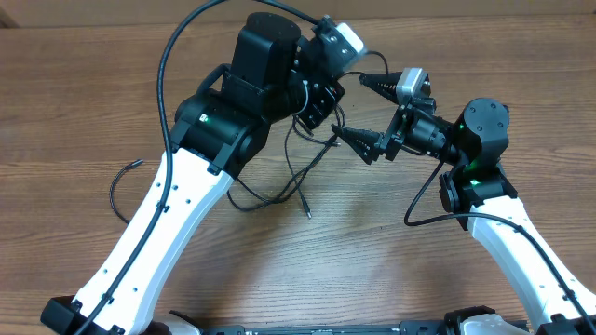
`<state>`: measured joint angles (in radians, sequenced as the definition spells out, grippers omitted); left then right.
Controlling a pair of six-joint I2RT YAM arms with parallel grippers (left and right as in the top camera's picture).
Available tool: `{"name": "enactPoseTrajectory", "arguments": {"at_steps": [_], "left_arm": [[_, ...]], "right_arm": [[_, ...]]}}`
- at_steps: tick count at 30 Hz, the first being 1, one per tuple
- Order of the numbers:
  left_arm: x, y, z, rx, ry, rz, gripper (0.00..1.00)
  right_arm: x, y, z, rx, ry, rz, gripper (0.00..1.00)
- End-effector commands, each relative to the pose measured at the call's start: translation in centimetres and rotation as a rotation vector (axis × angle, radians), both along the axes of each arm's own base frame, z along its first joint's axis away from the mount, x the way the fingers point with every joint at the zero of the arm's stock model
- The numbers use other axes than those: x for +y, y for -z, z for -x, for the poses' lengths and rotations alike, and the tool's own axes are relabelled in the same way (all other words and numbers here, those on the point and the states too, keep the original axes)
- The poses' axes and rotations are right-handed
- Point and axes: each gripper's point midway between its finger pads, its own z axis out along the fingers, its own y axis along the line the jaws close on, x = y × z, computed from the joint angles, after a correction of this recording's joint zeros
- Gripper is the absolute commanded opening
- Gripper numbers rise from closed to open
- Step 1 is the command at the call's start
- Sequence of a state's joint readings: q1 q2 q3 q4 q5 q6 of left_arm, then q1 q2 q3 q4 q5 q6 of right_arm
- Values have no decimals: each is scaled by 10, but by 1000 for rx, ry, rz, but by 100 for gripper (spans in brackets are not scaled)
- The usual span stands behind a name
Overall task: Untangle cables
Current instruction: 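Bring the left gripper's cable toward the open right gripper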
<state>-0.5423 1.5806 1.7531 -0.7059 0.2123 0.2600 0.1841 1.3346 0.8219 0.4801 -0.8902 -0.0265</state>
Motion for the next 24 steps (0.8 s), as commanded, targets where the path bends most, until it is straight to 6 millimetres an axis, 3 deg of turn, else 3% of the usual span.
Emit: {"name": "enactPoseTrajectory", "arguments": {"at_steps": [1, 8, 14, 24], "left_arm": [[24, -5, -22, -20, -175, -14, 4], [29, 21, -34, 35, -231, -59, 4], [9, 54, -30, 151, -142, -61, 4], [-20, 50, -6, 228, 38, 44, 4]], "right_arm": [[2, -15, -2, -41, 2, -5, 100], [2, -28, -1, -113, 0, -19, 100], [1, -42, 2, -201, 2, -29, 100], [1, -40, 1, -282, 9, 20, 97]]}}
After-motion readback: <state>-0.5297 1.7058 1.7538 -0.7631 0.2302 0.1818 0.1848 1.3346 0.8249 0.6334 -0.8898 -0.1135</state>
